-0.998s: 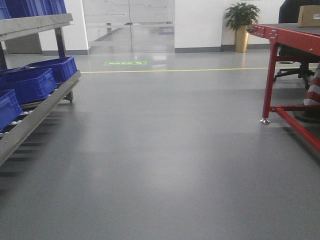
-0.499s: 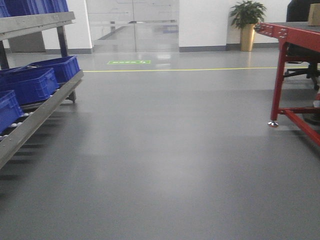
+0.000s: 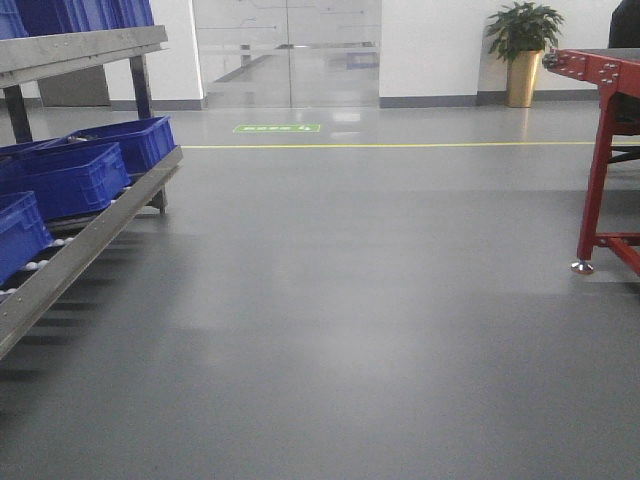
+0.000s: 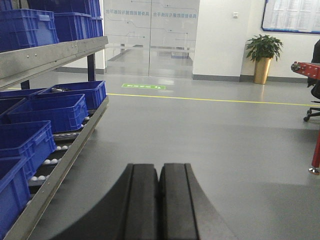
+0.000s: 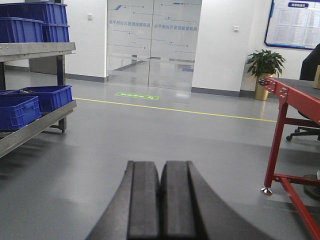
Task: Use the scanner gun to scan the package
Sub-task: 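Drive the base forward along the aisle past the blue crate shelf, then turn the base toward the red-framed grey table and approach it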
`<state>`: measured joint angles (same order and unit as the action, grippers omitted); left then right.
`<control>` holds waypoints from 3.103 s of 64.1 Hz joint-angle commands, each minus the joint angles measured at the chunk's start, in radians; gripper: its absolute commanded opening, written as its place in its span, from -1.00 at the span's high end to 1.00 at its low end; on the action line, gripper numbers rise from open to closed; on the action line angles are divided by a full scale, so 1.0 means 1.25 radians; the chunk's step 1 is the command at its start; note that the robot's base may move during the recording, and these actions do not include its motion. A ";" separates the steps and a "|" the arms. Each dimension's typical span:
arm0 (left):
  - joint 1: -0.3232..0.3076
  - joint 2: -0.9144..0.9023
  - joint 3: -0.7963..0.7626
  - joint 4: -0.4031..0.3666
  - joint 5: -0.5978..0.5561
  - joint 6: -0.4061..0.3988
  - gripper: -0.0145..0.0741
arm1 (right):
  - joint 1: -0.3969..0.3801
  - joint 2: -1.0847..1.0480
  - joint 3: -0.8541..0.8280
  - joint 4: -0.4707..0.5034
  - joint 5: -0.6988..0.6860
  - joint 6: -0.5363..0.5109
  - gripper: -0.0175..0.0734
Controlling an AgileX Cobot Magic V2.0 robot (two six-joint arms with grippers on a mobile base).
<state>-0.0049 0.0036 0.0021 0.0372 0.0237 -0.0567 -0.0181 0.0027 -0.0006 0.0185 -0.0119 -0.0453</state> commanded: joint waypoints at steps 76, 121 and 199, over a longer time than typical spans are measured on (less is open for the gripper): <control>-0.004 -0.003 -0.002 0.000 -0.014 -0.004 0.92 | 0.001 -0.002 0.001 -0.004 -0.014 -0.001 0.99; -0.004 -0.003 -0.002 0.000 -0.014 -0.004 0.92 | 0.001 -0.002 0.001 -0.004 -0.014 -0.001 0.99; -0.004 -0.003 -0.002 0.000 -0.014 -0.004 0.92 | 0.001 -0.002 0.001 -0.004 -0.014 -0.001 0.99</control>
<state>-0.0049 0.0036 0.0021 0.0372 0.0237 -0.0567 -0.0181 0.0027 -0.0006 0.0185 -0.0119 -0.0453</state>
